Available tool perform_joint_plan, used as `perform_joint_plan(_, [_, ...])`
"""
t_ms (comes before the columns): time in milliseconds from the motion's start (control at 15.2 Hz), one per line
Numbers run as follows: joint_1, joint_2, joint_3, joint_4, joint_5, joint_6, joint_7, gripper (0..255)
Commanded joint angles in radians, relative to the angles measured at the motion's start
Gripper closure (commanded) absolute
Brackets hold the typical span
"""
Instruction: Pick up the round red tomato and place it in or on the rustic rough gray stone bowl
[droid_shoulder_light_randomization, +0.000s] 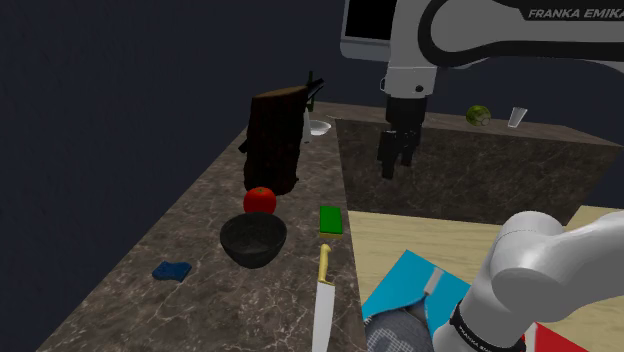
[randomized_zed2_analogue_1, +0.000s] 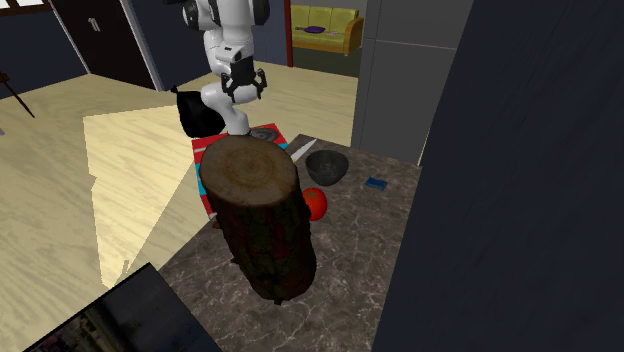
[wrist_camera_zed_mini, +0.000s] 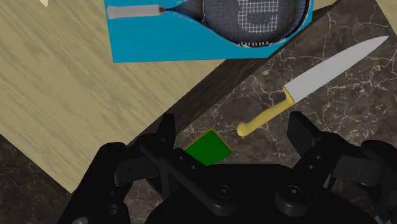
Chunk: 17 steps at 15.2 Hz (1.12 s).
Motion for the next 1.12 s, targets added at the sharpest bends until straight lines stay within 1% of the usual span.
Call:
perform_joint_plan(0, [0.0, 0.0, 0.0, 0.0, 0.0, 0.0, 0.0, 0])
perform_joint_plan(264, [0.011, 0.047, -0.004, -0.071, 0.011, 0.203, -0.027, 0])
perform_joint_plan(528, [0.023, 0.122, -0.006, -0.117, 0.025, 0.408, -0.056, 0])
perform_joint_plan(792, [0.037, 0.222, -0.009, -0.136, 0.042, 0.611, -0.088, 0])
perform_joint_plan(1056, [0.055, 0.342, -0.012, -0.126, 0.065, 0.806, -0.125, 0])
